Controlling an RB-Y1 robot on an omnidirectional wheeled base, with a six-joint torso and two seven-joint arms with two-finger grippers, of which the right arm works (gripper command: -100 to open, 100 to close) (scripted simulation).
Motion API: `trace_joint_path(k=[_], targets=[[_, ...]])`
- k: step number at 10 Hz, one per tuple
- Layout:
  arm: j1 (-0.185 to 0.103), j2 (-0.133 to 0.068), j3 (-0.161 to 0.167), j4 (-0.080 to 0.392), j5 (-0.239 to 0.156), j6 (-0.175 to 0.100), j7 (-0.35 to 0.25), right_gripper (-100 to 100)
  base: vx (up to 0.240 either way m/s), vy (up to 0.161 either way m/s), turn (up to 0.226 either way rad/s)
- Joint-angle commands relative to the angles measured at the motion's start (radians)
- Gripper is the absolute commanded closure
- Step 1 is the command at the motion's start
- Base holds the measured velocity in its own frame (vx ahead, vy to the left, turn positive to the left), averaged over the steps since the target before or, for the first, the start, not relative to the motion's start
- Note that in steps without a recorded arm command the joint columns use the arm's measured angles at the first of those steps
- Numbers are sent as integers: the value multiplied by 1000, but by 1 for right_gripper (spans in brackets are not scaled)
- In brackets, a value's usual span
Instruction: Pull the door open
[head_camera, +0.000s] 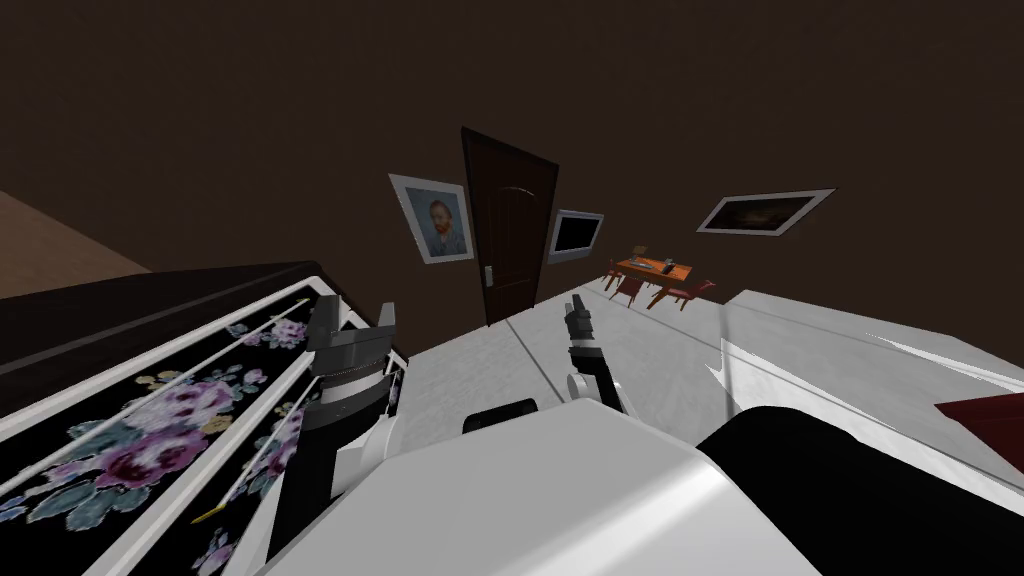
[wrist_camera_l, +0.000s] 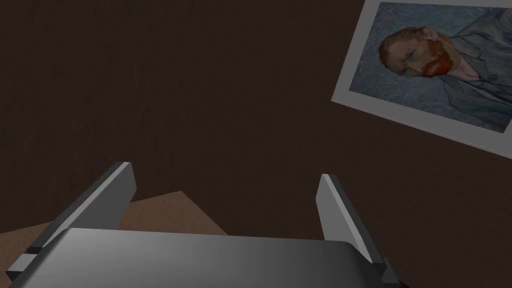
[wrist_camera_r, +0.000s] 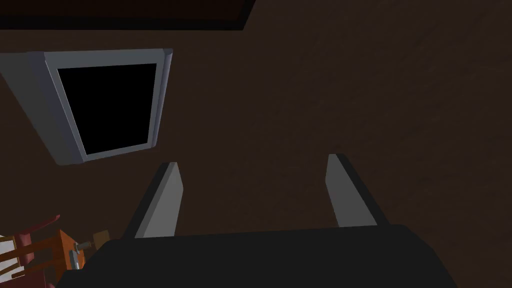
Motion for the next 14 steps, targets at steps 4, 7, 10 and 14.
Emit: trace_joint_path(k=[4, 7, 10, 14], targets=[[-37, -58, 17, 78, 87, -15, 50, -100, 132, 15, -32], [-66, -87, 31, 137, 154, -27, 88, -100, 183, 24, -34], [-95, -111, 44, 197, 222, -38, 127, -100, 149, 45, -36], [-133, -134, 61, 274, 309, -53, 177, -100, 164, 27, -36]])
